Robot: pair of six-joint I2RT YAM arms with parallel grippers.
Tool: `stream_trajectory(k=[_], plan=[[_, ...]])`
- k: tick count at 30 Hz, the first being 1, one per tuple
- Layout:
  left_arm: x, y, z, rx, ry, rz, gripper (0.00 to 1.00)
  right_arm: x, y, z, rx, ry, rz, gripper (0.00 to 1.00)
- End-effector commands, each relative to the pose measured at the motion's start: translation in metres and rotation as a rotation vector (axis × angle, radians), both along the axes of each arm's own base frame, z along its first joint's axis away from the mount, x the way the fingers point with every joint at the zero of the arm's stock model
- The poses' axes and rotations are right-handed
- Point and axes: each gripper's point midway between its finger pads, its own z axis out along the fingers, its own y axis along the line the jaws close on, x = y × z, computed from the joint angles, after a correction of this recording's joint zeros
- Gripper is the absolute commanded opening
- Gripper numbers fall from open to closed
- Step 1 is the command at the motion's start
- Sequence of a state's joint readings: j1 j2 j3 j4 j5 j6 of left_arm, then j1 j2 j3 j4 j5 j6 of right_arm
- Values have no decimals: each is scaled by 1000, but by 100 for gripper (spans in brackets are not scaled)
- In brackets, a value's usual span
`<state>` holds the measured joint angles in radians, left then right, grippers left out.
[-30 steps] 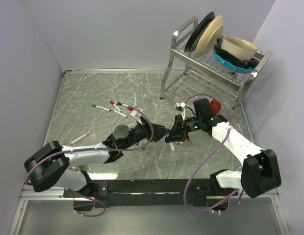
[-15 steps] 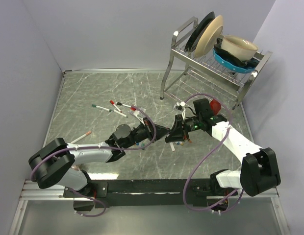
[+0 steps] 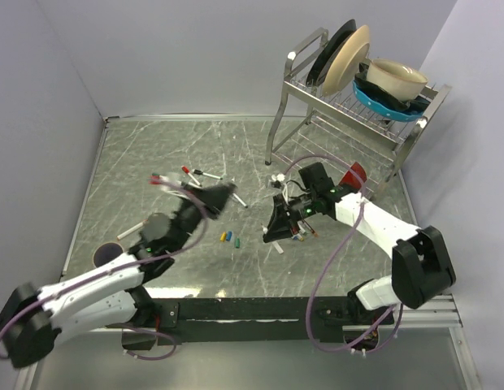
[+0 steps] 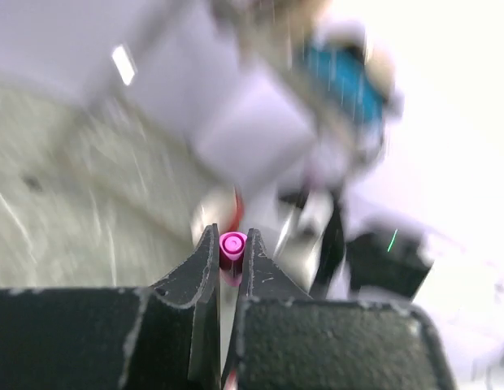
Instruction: Open the pen caps
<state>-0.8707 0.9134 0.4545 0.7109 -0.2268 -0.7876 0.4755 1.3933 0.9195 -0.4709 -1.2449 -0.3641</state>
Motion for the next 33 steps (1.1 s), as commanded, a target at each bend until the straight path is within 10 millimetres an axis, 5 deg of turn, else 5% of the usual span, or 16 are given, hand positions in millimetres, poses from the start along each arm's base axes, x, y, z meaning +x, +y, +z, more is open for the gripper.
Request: stream_trajectory(k=[1,3,8,14,27,33], plan=[[23,56,11,-22,27,257,1,0,-6,-22,-116,3,-21,0],[25,67,1,-9,74,292,1,7,-8,-24,-143,-33,-53,0],[25,82,-107,166,434,358,1,55,-30,-43,-307,-196,-332,0],[12,82,-182,237,635,311,1,73,-41,-77,-457,-146,-425,0],[20,78,-235,369,798,289,3,89,-45,-129,-684,-122,-480,7],[17,68,-254,397,860,242,12,97,-52,-131,-734,-166,-512,16]])
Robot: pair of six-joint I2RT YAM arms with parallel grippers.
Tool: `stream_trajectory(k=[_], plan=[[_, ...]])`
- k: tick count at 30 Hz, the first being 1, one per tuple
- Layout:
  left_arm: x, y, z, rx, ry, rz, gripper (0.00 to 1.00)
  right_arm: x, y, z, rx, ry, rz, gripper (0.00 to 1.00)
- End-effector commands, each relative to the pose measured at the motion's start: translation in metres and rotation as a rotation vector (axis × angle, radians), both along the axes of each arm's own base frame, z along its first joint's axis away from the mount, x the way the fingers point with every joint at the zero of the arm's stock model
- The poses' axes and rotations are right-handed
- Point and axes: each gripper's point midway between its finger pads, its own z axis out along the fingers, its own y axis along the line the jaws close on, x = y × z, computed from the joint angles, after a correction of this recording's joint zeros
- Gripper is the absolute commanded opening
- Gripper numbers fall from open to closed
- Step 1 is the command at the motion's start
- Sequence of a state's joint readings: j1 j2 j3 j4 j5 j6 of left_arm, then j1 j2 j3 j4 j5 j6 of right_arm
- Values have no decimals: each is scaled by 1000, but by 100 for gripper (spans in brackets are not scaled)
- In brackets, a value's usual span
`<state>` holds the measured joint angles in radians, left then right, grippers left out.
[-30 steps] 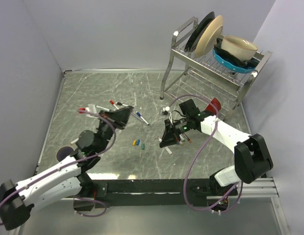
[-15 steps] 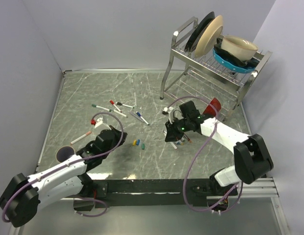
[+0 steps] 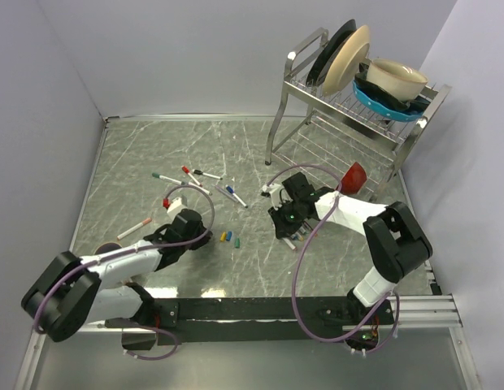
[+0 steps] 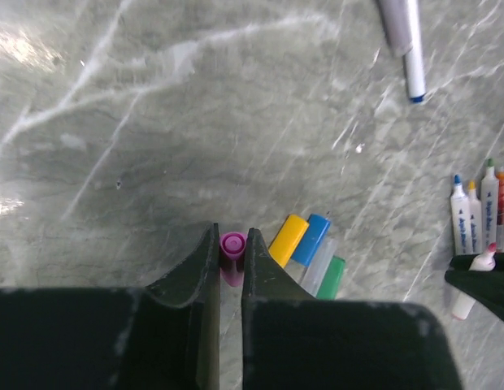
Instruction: Open the pen caps
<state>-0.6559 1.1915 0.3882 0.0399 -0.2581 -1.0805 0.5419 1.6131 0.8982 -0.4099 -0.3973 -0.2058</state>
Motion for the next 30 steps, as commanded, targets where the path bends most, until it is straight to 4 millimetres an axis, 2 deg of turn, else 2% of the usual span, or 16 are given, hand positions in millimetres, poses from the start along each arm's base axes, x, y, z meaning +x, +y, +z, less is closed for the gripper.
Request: stream_trajectory(k=[1,6,7,12,15,16,18,19,21,22,23,26,27,28,29,30], plan=[[7,-20,11,-74,-4,-41,17,22,1,14,-24,-94,-26,20],[5,-22,8,-87,9,-45,38,27,-6,13,-58,-121,-37,32],[5,-22,11,-92,2,-45,46,28,-6,13,-60,-126,-37,35],[2,-18,24,-103,-25,-40,57,34,-14,21,-69,-164,-57,42],[3,-14,47,-104,-86,-49,68,38,-18,35,-44,-190,-56,42],[2,-12,59,-111,-116,-52,75,34,-18,39,-32,-189,-25,43],[5,-8,76,-104,-172,-53,83,36,-18,59,3,-236,3,45],[6,-6,91,-119,-216,-53,92,34,-18,66,21,-250,40,48],[8,-4,106,-113,-275,-72,99,33,-16,88,65,-330,89,54],[12,-4,122,-129,-320,-77,99,29,-10,94,107,-345,121,56],[12,-6,130,-120,-344,-123,99,27,-8,107,137,-382,142,58],[25,-7,159,-64,-398,-187,99,24,7,127,218,-419,211,64],[27,-10,165,-44,-401,-222,99,26,11,130,229,-431,232,73],[37,-12,182,-19,-423,-234,99,31,16,142,246,-449,245,77],[39,-9,180,52,-413,-266,99,35,22,138,240,-428,253,81],[44,-7,185,84,-420,-271,99,41,26,139,234,-412,237,97]])
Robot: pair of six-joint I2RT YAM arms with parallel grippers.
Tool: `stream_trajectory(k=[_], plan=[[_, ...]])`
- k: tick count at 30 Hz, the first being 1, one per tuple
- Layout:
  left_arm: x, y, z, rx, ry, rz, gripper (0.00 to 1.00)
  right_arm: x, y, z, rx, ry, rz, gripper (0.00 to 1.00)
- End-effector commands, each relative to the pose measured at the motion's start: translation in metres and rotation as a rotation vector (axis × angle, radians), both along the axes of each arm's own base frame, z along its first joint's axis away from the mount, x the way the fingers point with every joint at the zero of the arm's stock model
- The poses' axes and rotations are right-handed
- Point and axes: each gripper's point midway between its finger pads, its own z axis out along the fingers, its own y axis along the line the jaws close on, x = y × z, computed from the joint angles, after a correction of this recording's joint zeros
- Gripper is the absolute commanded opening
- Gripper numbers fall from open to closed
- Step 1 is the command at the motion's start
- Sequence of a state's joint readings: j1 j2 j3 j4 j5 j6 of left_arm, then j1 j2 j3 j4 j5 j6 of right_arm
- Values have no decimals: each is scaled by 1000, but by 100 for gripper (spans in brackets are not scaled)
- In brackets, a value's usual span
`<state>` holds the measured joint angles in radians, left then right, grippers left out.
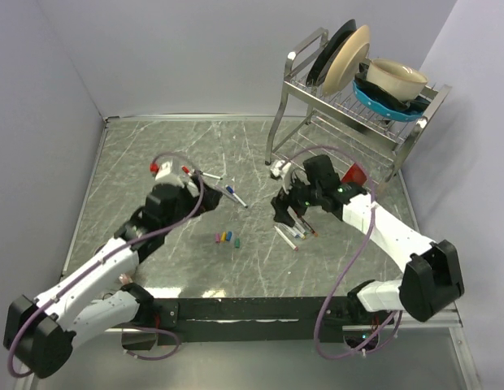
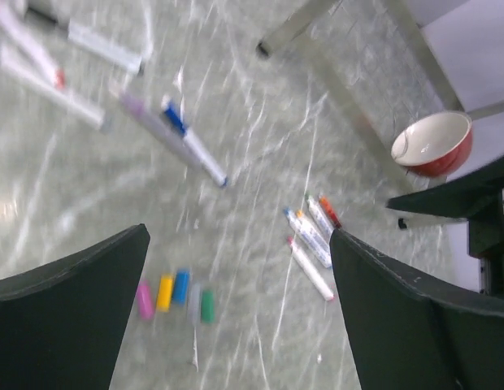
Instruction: Open the pen caps
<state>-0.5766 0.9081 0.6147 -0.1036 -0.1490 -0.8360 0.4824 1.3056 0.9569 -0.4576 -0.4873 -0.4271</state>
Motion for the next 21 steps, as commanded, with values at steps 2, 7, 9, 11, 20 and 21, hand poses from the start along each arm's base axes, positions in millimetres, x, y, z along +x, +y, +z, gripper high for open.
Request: stream_trajectory(k=[2,7,9,11,20,21], plan=[[26,3,44,243,-118,-102,99,32,44,24,18,14,80,100],[34,6,45,247,-112,-118,99,72,81,7,-41,83,0,100],[31,3,52,230,-136,-141,100,78,88,-1,-92,85,-11,100],[28,2,59,262,-157,-180,99,92,97,-8,-113,89,-32,100],[30,51,68,426,-199,-38,99,110,110,-57,-255,128,-79,75],[27,53,71,416,-215,-32,99,109,110,-61,-261,137,-83,68]])
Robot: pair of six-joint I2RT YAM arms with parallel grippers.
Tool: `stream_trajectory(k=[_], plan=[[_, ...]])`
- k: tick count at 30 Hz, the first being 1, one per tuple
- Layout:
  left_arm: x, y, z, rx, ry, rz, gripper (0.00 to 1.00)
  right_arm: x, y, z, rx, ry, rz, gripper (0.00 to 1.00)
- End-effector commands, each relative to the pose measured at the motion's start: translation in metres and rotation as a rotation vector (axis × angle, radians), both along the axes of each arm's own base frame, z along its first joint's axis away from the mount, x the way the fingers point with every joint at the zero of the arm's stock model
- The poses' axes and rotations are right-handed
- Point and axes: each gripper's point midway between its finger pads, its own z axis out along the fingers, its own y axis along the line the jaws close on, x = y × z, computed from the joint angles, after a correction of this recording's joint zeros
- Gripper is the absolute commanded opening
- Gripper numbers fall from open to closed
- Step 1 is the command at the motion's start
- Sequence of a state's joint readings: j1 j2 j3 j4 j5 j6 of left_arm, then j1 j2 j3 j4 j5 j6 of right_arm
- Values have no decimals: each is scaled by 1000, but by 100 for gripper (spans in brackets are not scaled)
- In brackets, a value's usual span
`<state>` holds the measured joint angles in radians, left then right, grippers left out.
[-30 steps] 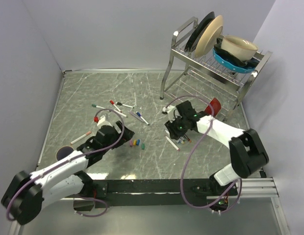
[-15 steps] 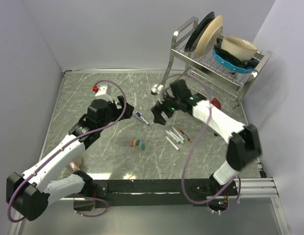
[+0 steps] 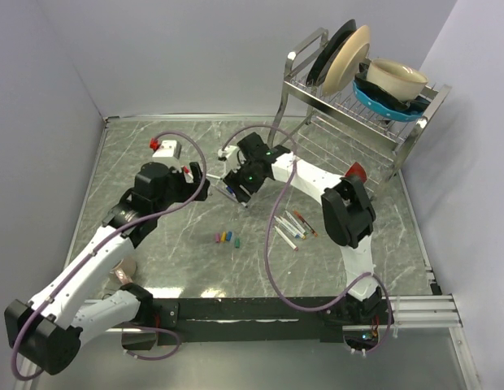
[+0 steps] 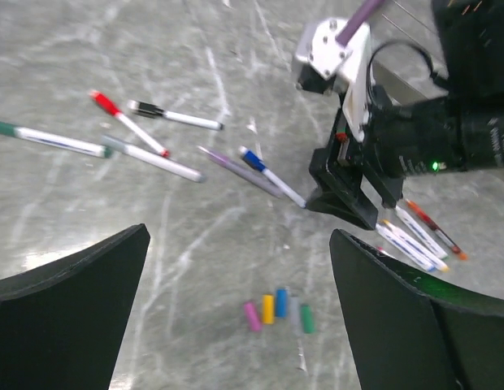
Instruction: Open the pen caps
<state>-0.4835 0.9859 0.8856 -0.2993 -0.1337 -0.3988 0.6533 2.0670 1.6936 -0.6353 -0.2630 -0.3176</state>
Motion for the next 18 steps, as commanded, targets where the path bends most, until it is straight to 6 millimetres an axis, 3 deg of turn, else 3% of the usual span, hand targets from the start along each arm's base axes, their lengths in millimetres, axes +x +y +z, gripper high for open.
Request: stream_trajectory(k=[1,7,18], plan=[[-3,20,23,30,-92,40,99,5,2,-7,-46,6,-31,67],[-8,19,32,0,-118,18,99,-2,6,-30,-96,35,-33,53],[-8,19,32,-17,-118,2,99,1,4,-53,-133,63,-60,52]])
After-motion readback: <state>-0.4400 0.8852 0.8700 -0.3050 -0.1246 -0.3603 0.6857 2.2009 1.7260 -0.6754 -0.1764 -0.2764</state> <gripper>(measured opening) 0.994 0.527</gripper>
